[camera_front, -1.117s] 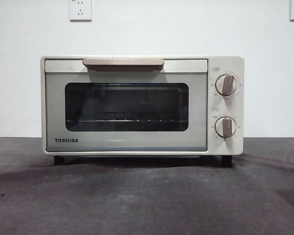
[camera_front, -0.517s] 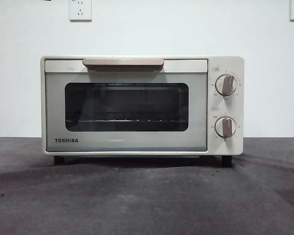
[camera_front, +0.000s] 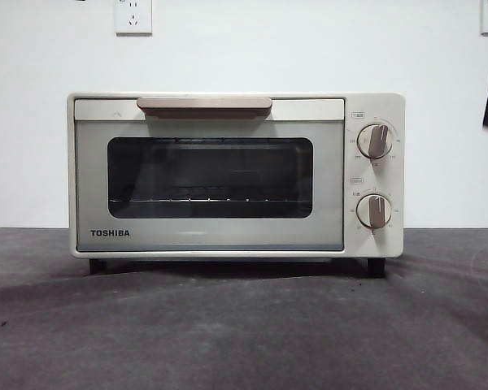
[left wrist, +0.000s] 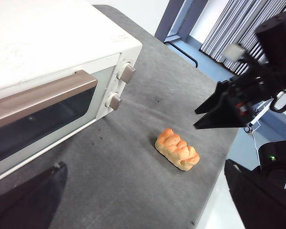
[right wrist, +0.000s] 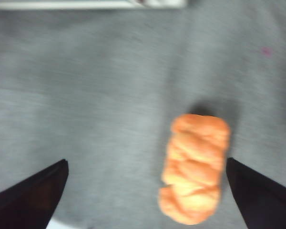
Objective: The left arm flap open the oven, the right arm pick bread and place it into oven, the left arm flap close the oven
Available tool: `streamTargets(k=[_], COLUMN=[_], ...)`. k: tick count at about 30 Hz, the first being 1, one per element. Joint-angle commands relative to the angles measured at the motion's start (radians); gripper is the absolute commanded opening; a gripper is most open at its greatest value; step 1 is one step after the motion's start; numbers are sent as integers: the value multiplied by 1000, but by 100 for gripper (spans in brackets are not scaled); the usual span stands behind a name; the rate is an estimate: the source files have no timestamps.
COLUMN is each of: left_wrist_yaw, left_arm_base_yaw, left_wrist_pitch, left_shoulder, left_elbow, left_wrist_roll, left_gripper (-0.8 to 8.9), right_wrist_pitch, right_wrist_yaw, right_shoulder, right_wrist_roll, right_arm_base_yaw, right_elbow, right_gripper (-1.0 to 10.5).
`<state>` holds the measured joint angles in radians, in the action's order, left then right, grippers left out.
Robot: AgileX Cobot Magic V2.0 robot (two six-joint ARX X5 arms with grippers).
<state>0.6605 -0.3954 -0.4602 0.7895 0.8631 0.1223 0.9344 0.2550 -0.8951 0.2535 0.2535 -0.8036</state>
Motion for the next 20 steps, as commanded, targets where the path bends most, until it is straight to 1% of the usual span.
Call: streamTargets(k=[1,4,8,10,18,20], left_wrist_yaw=[5,5,5,5,5,5], left_arm_base_yaw=[-4,-4,-4,-4,-4,-4], left_wrist_pitch=[11,8,7,4,3,3], left_shoulder=[6,6,6,6,6,6], left_elbow=[18,18,18,18,18,18], left_wrist_roll=[2,3,28,28,29,29], left_gripper=[531,531,531,530,529,529], right_wrist_pitch=[-5,-9,-28,-49,-122,-132], right_wrist_yaw=[-27,-35,-104,-116,-133,-133], right_shoulder=[-87,-166,-260,-297,-399,-422], right_wrist_roll=[28,38,61,63,80,80], right_arm_base_yaw=[22,46,75,78,78,78], right_elbow=[-13,-5,24,42,63,63], right_gripper=[539,539,539,538,530,491])
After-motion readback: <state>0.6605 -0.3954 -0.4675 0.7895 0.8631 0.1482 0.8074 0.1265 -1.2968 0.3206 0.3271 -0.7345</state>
